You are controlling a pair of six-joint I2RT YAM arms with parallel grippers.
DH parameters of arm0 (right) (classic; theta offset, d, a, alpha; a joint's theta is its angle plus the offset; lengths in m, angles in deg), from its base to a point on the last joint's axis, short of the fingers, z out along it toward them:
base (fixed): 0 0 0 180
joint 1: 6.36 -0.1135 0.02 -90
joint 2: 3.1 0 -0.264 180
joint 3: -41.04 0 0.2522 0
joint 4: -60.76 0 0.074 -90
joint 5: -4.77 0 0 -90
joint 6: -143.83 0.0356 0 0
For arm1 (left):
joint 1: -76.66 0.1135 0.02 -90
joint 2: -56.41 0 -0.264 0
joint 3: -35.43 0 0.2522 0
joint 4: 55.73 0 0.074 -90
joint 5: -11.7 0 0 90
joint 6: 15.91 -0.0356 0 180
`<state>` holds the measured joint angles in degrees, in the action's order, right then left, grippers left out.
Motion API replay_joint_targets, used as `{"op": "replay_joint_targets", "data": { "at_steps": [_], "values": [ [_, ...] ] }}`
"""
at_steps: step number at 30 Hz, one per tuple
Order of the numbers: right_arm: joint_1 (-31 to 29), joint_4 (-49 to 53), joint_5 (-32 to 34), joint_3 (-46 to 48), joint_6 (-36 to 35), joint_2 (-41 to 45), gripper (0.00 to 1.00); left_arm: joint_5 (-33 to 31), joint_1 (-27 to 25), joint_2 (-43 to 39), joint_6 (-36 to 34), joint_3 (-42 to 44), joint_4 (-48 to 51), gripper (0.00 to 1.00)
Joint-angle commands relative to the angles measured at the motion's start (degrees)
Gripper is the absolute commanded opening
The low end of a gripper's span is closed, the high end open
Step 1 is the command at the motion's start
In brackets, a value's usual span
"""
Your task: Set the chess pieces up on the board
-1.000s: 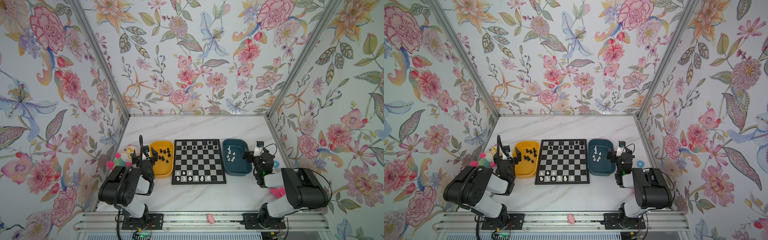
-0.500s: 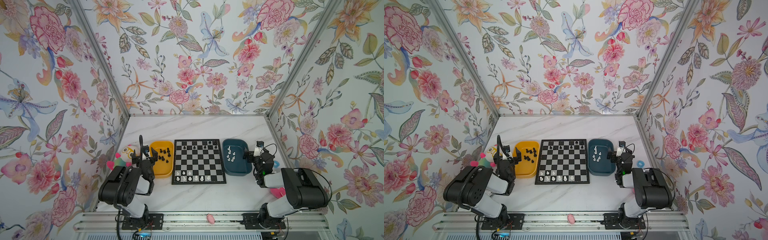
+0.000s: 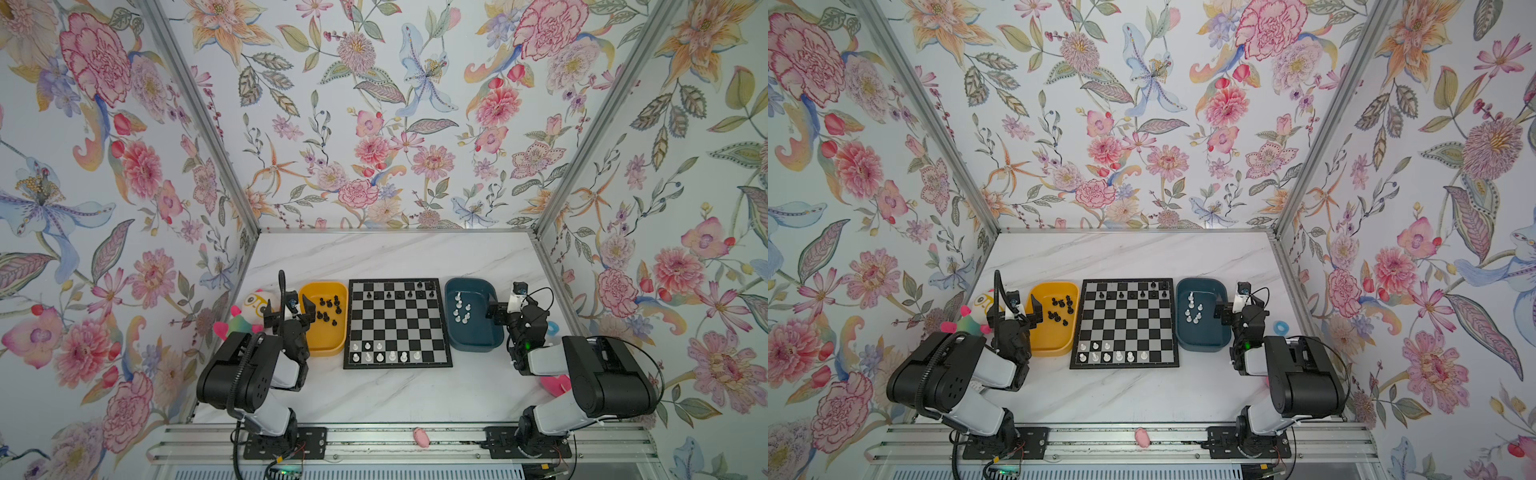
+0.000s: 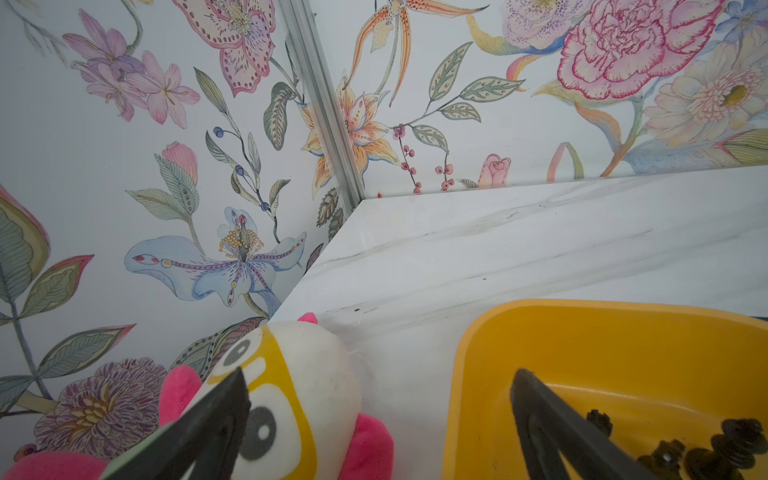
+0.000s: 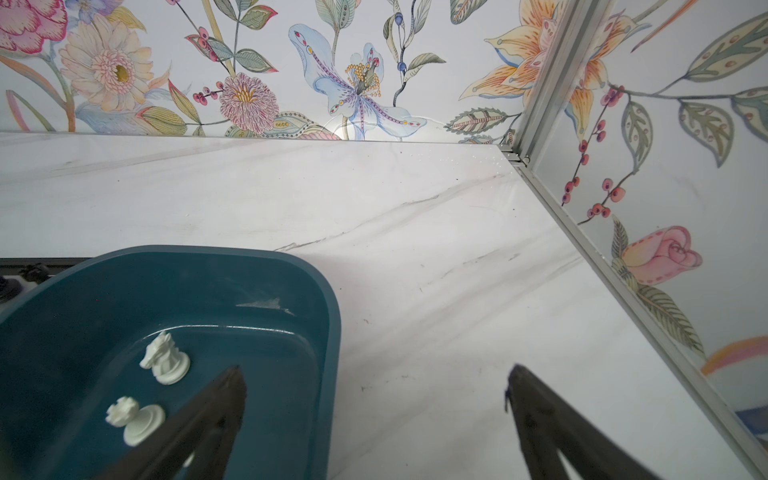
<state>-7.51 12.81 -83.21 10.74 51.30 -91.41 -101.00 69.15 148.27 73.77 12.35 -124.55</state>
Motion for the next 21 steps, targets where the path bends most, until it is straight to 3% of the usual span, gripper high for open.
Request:
{"op": "replay_joint_targets", "data": {
  "at_steps": [1, 5, 12, 17, 21],
  "values": [
    [-0.9, 6.8, 1.0, -3.3, -0.5, 3.0, 0.93, 1.0, 0.5, -0.9, 0.8, -0.7, -1.0, 0.9],
    [-1.0, 16.0, 2.0, -5.1, 0.3, 9.6, 0.93, 0.5, 0.4, -5.2, 0.5, -0.7, 2.1, 0.89],
    [-2.0, 36.8, 3.4, -12.1, 4.0, 19.0, 0.93, 0.7, 0.2, -17.5, 0.8, -7.0, 21.6, 0.89],
    [-4.6, 54.7, 3.0, -21.5, 4.9, 20.9, 0.9, 7.4, 0.1, -25.7, 5.7, -14.0, 40.2, 0.89],
    [-7.7, 67.2, 2.8, -29.8, 5.3, 18.8, 0.86, 13.3, 0.1, -28.5, 10.6, -19.1, 49.5, 0.89]
  ]
}}
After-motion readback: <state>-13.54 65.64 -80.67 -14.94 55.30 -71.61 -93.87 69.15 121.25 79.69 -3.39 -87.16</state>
